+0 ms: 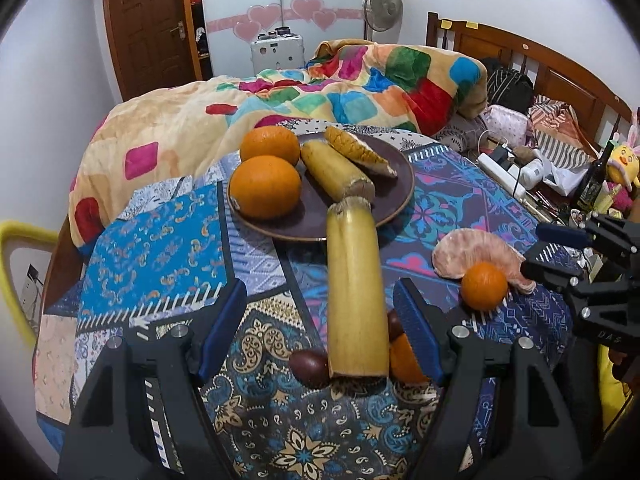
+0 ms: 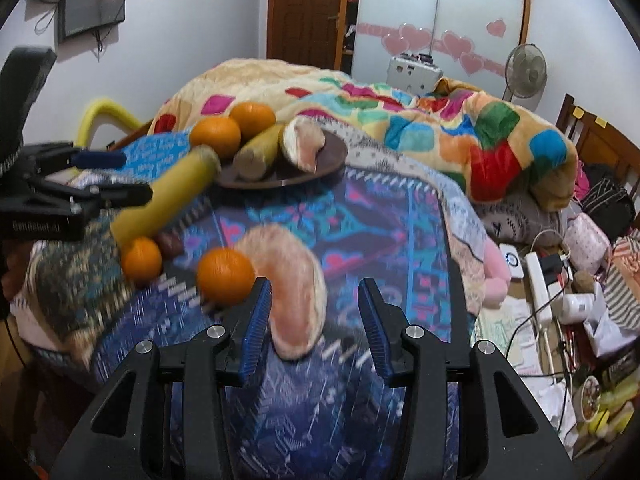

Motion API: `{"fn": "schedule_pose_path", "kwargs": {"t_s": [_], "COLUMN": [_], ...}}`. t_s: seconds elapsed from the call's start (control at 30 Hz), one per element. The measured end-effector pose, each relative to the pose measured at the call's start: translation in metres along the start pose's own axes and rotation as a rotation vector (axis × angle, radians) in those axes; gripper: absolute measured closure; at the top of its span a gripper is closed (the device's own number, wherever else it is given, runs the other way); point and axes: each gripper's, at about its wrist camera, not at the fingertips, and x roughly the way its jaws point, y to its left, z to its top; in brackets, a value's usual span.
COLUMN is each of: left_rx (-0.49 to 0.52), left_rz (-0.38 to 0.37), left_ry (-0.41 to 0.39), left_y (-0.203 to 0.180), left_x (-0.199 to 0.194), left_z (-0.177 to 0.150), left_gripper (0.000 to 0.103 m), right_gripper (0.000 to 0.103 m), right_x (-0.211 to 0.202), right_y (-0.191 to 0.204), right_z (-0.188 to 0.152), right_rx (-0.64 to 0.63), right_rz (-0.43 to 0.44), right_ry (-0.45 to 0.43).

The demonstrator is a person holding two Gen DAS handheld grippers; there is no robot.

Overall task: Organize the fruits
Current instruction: 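Grasp the second yellow stalk with left while right grasps another pomelo segment, then carry the yellow stalk to the plate with left while right carries the pomelo segment there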

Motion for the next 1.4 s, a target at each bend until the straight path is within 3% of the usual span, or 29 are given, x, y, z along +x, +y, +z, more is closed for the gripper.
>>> {"fn": "schedule_pose_path", "kwargs": {"t_s": [0.2, 0.63, 0.93, 1.1, 1.4], "left_rx": [-0.020, 0.015, -0.007, -0.012, -0.031], "left_rz": [-0.018, -0.054, -0.090, -0.090, -0.110], "left_ry": [0.016, 0.033, 0.048, 0.053, -0.009], "left_y": [0.004, -0.009, -0.011, -0.009, -0.002], "left_x": [0.010, 0.036, 0.046, 0.043, 0.013], "left_z": [-0.002, 0.013, 0.017, 0.018, 0.024], "left_gripper": [0.028, 0.051, 0.068, 0.068, 0.069], "right_gripper": [0.061, 0.061, 0.063, 0.063, 0.064], "right_x": [0.016, 0.044, 0.045, 0.044, 0.029], "right_y": [0.008, 0.003, 0.001, -0.004, -0.013], "right_z": [-0.008, 0.011, 0.010, 0.012, 0.021], "right_rx": [-0.023, -0.003, 0.024, 0.053, 0.082], "right_rz": [0.028, 0.087, 0.084, 0.088, 0.072], "right_ry": [0.046, 0.055, 0.021, 0.017, -0.029]}}
